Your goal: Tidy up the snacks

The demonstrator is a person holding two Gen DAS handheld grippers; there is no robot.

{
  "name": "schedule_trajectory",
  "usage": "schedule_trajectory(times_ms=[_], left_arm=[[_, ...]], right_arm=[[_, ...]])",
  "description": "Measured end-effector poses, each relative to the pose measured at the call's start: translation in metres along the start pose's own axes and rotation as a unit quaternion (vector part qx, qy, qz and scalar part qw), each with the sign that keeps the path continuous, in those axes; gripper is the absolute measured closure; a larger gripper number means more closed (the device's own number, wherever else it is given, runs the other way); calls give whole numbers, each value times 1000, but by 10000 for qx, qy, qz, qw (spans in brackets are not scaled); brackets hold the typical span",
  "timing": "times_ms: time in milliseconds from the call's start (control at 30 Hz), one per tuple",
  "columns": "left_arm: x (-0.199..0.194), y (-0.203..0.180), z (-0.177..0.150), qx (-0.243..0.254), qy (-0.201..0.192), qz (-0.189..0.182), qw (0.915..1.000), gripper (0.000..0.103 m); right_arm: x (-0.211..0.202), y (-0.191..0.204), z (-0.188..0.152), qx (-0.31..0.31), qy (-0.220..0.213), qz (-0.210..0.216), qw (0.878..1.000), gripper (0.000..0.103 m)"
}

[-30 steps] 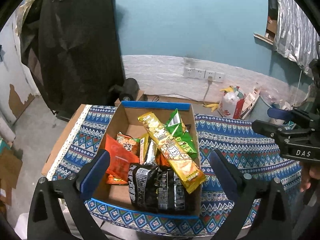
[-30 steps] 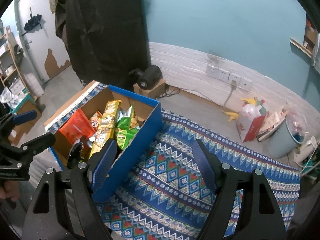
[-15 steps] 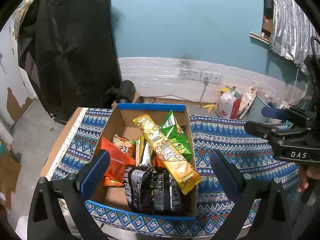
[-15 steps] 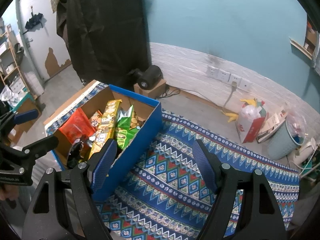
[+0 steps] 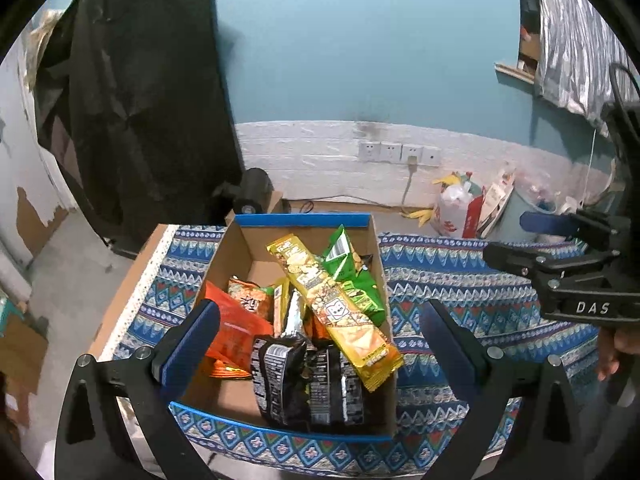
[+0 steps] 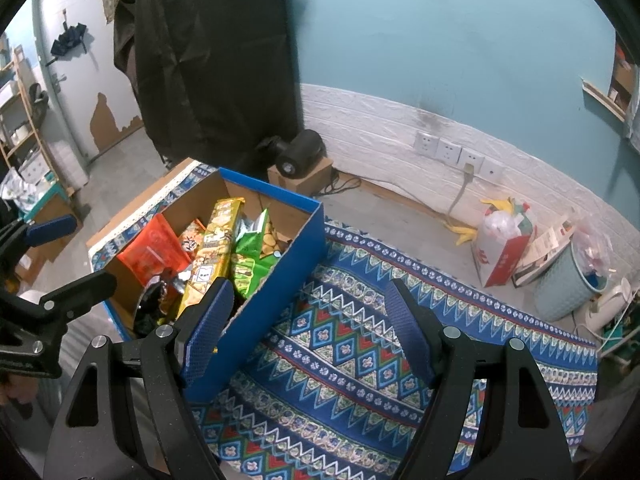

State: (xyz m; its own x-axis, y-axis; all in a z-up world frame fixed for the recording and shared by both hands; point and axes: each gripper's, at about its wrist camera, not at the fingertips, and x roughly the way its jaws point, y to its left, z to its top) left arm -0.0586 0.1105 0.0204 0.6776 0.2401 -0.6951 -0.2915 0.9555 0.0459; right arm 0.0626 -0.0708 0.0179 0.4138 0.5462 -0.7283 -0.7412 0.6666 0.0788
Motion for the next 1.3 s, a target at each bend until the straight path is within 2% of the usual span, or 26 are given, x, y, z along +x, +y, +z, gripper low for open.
schedule_trajectory(times_ms=[367, 1300], left_arm=[[-6, -1, 1, -46, -139, -16, 9999, 2], [-4, 3, 0, -211, -46, -2, 9998, 2]], right_arm=[[1, -1, 0, -10, 15, -16, 10000, 26], [3, 0, -1, -50, 40, -17, 10000, 26]])
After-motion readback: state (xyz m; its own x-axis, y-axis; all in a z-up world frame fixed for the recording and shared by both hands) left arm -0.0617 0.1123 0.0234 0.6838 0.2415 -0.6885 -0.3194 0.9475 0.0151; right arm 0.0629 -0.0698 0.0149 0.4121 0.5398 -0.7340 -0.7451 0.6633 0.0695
